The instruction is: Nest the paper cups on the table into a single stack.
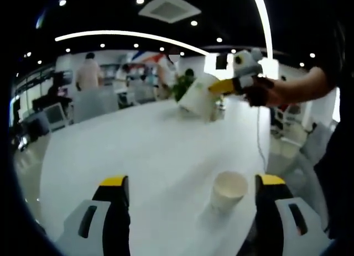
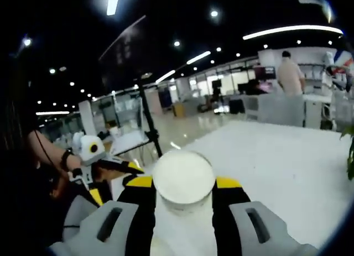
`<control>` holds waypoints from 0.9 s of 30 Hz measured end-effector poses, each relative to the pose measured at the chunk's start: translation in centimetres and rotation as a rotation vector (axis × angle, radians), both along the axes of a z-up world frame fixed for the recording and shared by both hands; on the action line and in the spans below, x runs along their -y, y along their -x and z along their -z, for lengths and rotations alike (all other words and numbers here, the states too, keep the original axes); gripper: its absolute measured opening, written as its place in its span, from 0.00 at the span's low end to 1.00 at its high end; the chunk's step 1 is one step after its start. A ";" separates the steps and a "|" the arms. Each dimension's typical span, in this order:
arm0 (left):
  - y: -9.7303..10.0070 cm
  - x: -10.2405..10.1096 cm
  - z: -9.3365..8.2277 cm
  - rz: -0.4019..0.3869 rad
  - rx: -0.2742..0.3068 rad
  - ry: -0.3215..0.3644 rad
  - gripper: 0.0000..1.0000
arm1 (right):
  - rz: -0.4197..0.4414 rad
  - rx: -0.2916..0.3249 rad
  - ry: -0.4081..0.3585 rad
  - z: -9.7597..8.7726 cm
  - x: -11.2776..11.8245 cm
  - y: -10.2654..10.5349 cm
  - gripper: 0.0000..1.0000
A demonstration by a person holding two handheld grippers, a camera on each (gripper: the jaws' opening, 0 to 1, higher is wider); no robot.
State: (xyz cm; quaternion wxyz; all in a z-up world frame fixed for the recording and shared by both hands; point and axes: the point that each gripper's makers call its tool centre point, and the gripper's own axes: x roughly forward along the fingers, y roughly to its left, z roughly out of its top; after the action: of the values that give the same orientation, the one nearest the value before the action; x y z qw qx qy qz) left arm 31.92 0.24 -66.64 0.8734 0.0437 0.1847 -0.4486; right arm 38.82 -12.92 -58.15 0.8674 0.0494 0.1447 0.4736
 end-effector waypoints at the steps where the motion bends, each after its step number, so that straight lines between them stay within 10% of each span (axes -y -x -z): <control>1: 0.1 0.0 0.0 0.001 -0.003 0.001 0.93 | 0.001 0.002 -0.001 -0.1 0.0 0.0 0.36; 10: 0.1 -0.1 0.1 -0.014 -0.010 0.021 0.93 | 0.014 -0.001 -0.124 -2.3 0.0 0.7 0.36; 27: 1.0 1.0 -0.9 0.020 -0.010 0.114 0.95 | 0.016 -0.085 -0.224 -1.1 -0.5 2.8 0.36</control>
State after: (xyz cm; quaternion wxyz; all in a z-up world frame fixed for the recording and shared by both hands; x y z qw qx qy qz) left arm 30.92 -0.78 -65.79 0.8689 -0.0066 0.1627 -0.4674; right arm 35.98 -12.44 -57.02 0.8532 0.1672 0.1270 0.4774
